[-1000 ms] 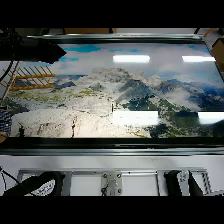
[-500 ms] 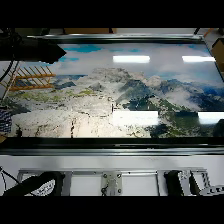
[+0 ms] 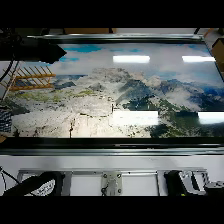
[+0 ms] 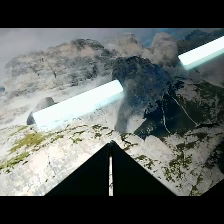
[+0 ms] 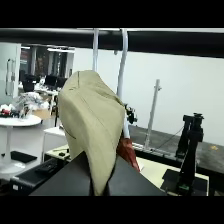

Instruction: Fold the clothes and pants, and hang the long-sleeved shirts on hangers.

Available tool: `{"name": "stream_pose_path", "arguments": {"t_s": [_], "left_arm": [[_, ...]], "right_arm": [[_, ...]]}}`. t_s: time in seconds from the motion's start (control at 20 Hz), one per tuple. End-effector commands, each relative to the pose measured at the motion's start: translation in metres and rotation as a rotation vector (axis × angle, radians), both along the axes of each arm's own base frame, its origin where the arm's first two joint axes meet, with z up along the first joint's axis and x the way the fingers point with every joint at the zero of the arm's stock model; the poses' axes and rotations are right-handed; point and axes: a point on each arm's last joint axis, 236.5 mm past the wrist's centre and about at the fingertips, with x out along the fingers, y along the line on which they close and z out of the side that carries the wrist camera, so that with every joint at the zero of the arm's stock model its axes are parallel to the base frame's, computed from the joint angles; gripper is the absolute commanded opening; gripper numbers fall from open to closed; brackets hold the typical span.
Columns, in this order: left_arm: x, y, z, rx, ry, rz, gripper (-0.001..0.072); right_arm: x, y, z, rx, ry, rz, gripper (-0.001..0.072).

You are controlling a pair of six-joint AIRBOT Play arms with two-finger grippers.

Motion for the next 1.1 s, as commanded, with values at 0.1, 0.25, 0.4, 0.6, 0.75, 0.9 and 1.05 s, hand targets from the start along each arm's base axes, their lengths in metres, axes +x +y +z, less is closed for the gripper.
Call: {"name": "stream_pose_path", "arguments": {"t_s": [0.1,0.25,0.4,0.6,0.75,0.9,1.05], "left_arm": [[0.000,0.000,0.000,0.001,-0.001,0.000,0.0010],[0.000,0.000,0.000,0.001,-0.002,0.000,0.0011],[0.001,0.000,0.001,0.000,-0.004,0.001,0.0011],[0.001,0.000,0.001,0.000,-0.005,0.001,0.0011],[0.001,0.000,0.001,0.004,-0.008,-0.002,0.0011],[0.001,0.000,0.001,0.015,-0.018,-0.013,0.0011],[0.001,0.000,0.001,0.017,-0.019,-0.014,0.0011]], "right_arm": [[0.007,-0.007,-0.038,0.130,0.132,0.003,0.0008],[-0.014,-0.004,-0.036,0.162,0.105,-0.059,0.0008],[-0.044,0.000,-0.039,0.196,0.115,-0.161,0.0007],[-0.094,0.005,-0.057,0.342,0.020,-0.293,0.0007],[-0.124,0.012,-0.073,0.435,-0.036,-0.378,0.0008],[-0.124,0.017,-0.073,0.442,-0.038,-0.375,0.0010],[-0.114,0.020,-0.069,0.441,-0.077,-0.322,0.0024]]}}
